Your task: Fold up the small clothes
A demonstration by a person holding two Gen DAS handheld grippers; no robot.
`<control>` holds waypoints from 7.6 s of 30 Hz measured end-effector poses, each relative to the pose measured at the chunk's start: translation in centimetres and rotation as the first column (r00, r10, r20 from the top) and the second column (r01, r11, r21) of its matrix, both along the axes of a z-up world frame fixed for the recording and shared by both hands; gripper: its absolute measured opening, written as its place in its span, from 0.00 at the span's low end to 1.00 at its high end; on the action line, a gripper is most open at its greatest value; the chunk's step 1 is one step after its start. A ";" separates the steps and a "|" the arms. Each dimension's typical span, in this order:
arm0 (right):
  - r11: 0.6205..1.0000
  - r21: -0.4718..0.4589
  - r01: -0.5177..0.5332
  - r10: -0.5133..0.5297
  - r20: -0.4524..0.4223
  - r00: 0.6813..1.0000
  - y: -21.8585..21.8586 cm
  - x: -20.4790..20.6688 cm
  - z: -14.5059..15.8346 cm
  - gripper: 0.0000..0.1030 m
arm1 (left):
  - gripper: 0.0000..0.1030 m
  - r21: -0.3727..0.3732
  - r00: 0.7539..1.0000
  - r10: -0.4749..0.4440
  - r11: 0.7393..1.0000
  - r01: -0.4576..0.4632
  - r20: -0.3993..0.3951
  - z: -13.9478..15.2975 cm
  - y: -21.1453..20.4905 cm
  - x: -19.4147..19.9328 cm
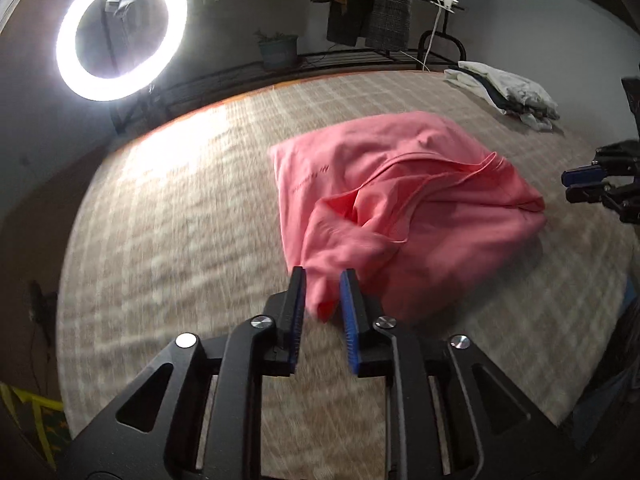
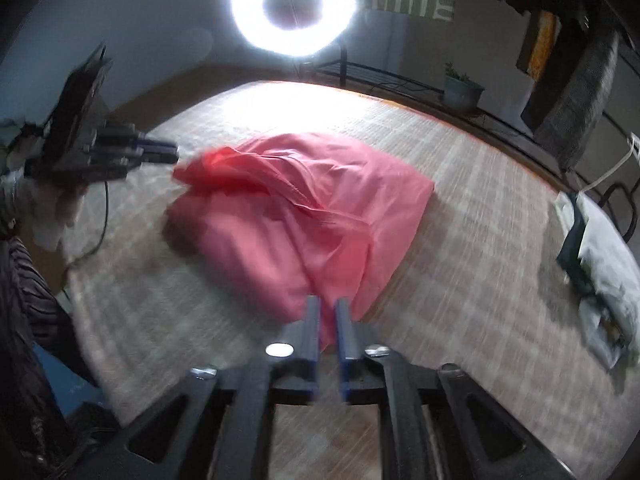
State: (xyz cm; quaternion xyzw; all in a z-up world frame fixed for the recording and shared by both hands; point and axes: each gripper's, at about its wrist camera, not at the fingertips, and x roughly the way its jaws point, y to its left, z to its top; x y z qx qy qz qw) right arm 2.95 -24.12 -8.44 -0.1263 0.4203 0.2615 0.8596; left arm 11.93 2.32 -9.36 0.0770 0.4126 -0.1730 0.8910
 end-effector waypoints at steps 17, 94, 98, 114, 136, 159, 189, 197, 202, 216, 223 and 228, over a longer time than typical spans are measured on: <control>0.998 0.016 0.055 -0.054 -0.037 0.998 3.6 4.2 -2.9 0.51 | 0.44 0.046 1.000 -0.008 0.999 0.008 -0.004 -1.8 -4.7 0.6; 0.984 0.158 0.077 -0.049 -0.170 0.984 5.4 9.0 -3.9 0.30 | 0.02 -0.075 0.973 0.183 0.978 -0.195 -0.144 -3.7 -6.2 5.8; 0.989 0.145 0.043 -0.012 -0.210 0.978 5.1 9.0 -4.1 0.29 | 0.05 -0.091 0.967 0.204 0.971 -0.220 -0.156 -2.9 -5.2 5.7; 0.942 0.242 0.231 -0.178 -0.223 0.958 2.2 17.7 -3.7 0.31 | 0.12 -0.171 0.932 0.312 0.924 -0.343 -0.185 -3.9 -4.2 16.4; 0.759 0.487 0.433 -0.164 -0.500 0.850 -9.5 14.6 -6.1 0.60 | 0.52 -0.511 0.672 0.343 0.452 -0.731 -0.657 -6.7 8.0 -0.4; 0.718 0.533 0.449 -0.155 -0.506 0.848 -3.6 20.7 -7.3 0.09 | 0.09 -0.552 0.747 0.349 0.512 -0.658 -0.566 -6.1 1.7 5.5; 0.805 0.474 0.356 -0.276 -0.232 0.933 -8.8 16.8 5.0 0.01 | 0.07 -0.624 0.948 0.140 0.724 -0.294 -0.285 4.1 -11.1 9.2; 0.786 0.467 0.406 -0.373 -0.166 0.913 -17.6 16.5 7.1 0.01 | 0.07 -0.642 0.975 0.040 0.747 -0.174 -0.217 6.6 -19.0 12.3; 0.772 0.447 0.452 -0.443 -0.132 0.887 -23.0 17.4 8.3 0.01 | 0.07 -0.645 0.985 -0.015 0.758 -0.102 -0.174 7.8 -24.7 14.6; 0.716 0.410 0.565 -0.617 -0.008 0.787 -37.6 21.9 11.7 0.01 | 0.07 -0.617 0.994 -0.101 0.785 0.054 -0.042 9.2 -40.6 22.5; 0.698 0.389 0.601 -0.654 0.005 0.756 -43.1 24.7 10.1 0.01 | 0.07 -0.565 0.993 -0.112 0.822 0.076 -0.030 6.8 -45.9 25.0; 0.684 0.348 0.641 -0.682 -0.007 0.731 -45.3 26.4 7.6 0.01 | 0.07 -0.487 0.994 -0.097 0.871 0.059 -0.053 4.3 -47.9 25.5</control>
